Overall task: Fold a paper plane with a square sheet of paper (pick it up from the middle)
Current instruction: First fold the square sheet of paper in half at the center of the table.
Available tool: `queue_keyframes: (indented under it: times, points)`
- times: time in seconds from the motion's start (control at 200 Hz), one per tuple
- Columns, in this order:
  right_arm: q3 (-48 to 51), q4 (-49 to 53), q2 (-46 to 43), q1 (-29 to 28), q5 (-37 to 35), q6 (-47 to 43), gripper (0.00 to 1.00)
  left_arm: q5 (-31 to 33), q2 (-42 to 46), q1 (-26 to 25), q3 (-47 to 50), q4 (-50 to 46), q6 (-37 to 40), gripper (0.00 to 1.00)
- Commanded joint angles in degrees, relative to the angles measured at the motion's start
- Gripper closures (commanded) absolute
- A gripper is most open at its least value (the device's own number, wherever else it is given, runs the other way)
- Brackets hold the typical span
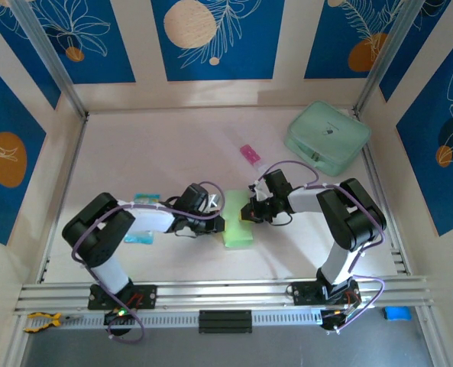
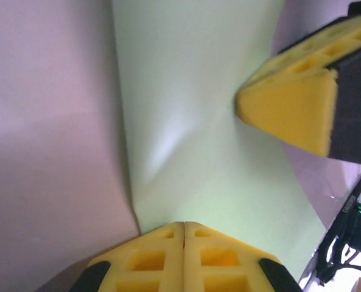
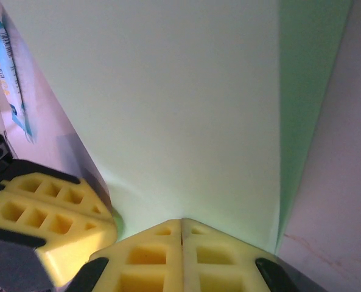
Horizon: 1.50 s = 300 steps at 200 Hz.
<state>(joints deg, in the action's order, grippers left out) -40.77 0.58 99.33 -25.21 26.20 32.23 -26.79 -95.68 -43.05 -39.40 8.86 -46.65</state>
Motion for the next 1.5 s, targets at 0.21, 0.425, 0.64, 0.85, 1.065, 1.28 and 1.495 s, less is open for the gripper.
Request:
queue_keyframes:
  times: [0.21,0.425,0.64,0.85,1.065,1.28,1.495]
  points:
    - [2.3,4.5,0.6,0.5,-6.1,0.0,1.00,-2.5,-0.9,-2.7,-3.7,1.1,-2.9,0.98]
    - [2.4,4.5,0.8,0.5,-6.1,0.0,1.00,-0.9,-3.1,-2.7,-0.8,-0.6,-1.7,0.98]
    - [2.4,4.6,0.7,0.5,-6.2,-0.1,1.00,0.4,-2.5,-2.7,2.4,-3.2,0.3,0.98]
    - [2.3,4.5,0.8,0.5,-6.2,-0.1,1.00,-1.3,1.8,-3.2,0.9,-2.7,0.1,0.96]
    - [2.3,4.6,0.8,0.5,-6.2,-0.1,1.00,-4.9,2.5,-3.7,-0.5,7.3,-4.8,0.92]
    - [2.2,4.7,0.8,0.4,-6.2,-0.2,1.00,-6.6,-1.5,-4.6,0.5,6.7,-4.5,0.91]
    - [2.3,4.6,0.7,0.4,-6.2,-0.2,1.00,-4.8,-1.5,-5.3,5.4,1.7,-2.1,0.91]
